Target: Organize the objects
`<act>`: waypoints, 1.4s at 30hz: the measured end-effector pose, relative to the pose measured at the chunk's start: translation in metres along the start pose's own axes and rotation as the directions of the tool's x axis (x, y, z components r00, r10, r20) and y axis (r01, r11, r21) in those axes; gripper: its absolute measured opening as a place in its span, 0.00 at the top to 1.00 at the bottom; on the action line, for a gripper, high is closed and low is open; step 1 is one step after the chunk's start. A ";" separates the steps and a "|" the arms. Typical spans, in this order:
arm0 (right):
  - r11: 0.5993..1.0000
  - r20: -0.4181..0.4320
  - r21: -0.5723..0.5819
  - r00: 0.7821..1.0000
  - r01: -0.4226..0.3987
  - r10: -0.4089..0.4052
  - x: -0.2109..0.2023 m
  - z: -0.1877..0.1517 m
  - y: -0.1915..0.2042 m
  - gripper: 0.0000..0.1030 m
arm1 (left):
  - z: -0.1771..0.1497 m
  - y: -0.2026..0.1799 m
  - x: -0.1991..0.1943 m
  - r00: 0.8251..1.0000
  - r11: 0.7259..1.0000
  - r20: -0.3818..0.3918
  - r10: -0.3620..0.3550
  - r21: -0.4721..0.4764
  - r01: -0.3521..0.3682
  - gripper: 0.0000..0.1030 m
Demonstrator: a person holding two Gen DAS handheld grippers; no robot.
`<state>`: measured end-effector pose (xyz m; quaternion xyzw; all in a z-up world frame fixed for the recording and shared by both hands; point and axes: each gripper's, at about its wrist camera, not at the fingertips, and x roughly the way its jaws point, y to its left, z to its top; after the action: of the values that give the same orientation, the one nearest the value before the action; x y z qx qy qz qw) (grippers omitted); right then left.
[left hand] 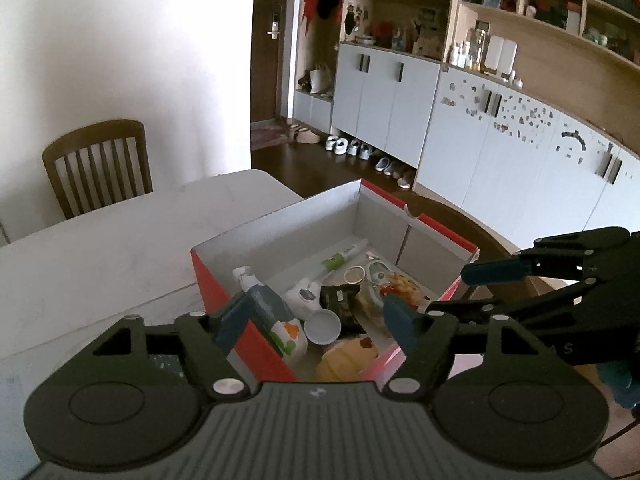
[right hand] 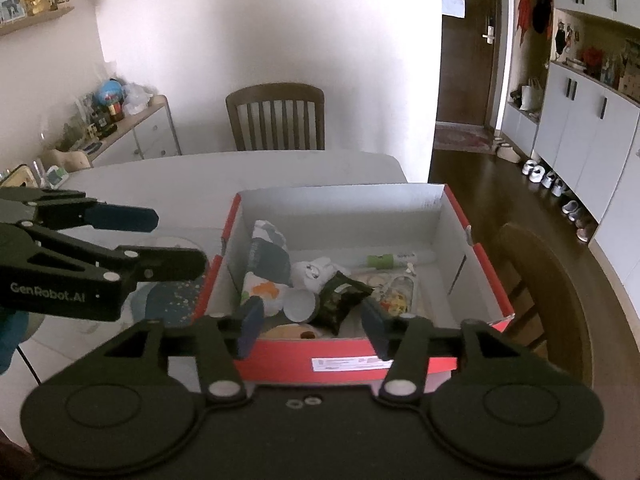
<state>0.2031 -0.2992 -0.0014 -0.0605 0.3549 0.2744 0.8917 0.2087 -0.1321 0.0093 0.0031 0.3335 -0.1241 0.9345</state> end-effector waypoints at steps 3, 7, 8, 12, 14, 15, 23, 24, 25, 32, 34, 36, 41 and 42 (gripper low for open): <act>1.000 0.017 0.008 1.000 -0.006 0.006 -0.005 -0.001 0.003 0.38 | -0.002 0.003 -0.003 1.000 1.000 0.000 -0.002 -0.020 0.002 0.23; 1.000 0.039 0.021 0.999 -0.009 0.008 -0.010 -0.004 0.005 0.29 | -0.005 0.006 -0.005 1.000 0.999 0.002 -0.003 -0.034 0.003 0.16; 1.000 0.045 0.025 0.999 -0.009 0.008 -0.012 -0.005 0.004 0.27 | -0.006 0.007 -0.006 1.000 0.999 0.004 -0.001 -0.037 0.001 0.15; 0.999 0.074 0.046 0.997 -0.005 0.002 -0.018 -0.008 0.002 0.10 | -0.009 0.014 -0.008 1.000 0.998 0.008 0.007 -0.070 -0.006 0.00; 0.998 0.085 0.061 0.996 -0.016 0.011 -0.021 -0.009 0.000 0.06 | -0.011 0.017 -0.009 1.000 0.997 0.006 -0.001 -0.081 0.001 0.00; 0.998 0.088 0.064 0.996 -0.020 0.015 -0.022 -0.010 0.000 0.05 | -0.012 0.017 -0.010 1.000 0.997 0.008 0.004 -0.081 -0.003 0.00; 0.995 0.095 0.093 0.995 -0.044 0.035 -0.023 -0.010 0.001 0.01 | -0.016 0.015 -0.015 1.000 0.997 0.020 0.010 -0.076 -0.009 0.00; 0.995 0.094 0.090 0.995 -0.046 0.038 -0.022 -0.011 0.002 0.01 | -0.016 0.015 -0.016 1.000 0.997 0.025 0.009 -0.079 -0.007 0.00; 0.995 0.094 0.089 0.995 -0.048 0.039 -0.023 -0.011 0.003 0.01 | -0.016 0.015 -0.016 0.999 0.997 0.030 0.009 -0.079 -0.006 0.00; 0.995 0.089 0.088 0.995 -0.050 0.042 -0.022 -0.013 0.005 0.01 | -0.017 0.009 -0.019 0.998 0.998 0.048 0.028 -0.049 -0.026 0.00; 0.995 0.089 0.086 0.995 -0.049 0.041 -0.023 -0.013 0.005 0.01 | -0.016 0.008 -0.019 0.998 0.999 0.052 0.032 -0.045 -0.030 0.00; 0.995 0.091 0.084 0.995 -0.050 0.042 -0.023 -0.014 0.006 0.01 | -0.016 0.008 -0.019 0.998 0.998 0.050 0.041 -0.045 -0.039 0.00; 0.995 0.091 0.087 0.995 -0.049 0.041 -0.023 -0.015 0.006 0.01 | -0.017 0.007 -0.020 0.998 0.998 0.043 0.045 -0.046 -0.043 0.00; 0.995 0.090 0.088 0.995 -0.049 0.042 -0.023 -0.015 0.006 0.01 | -0.018 0.008 -0.021 0.998 0.998 0.044 0.044 -0.046 -0.042 0.00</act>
<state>0.1770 -0.3087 0.0035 -0.0001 0.3287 0.2808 0.9017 0.1837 -0.1183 0.0079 -0.0135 0.3150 -0.0964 0.9441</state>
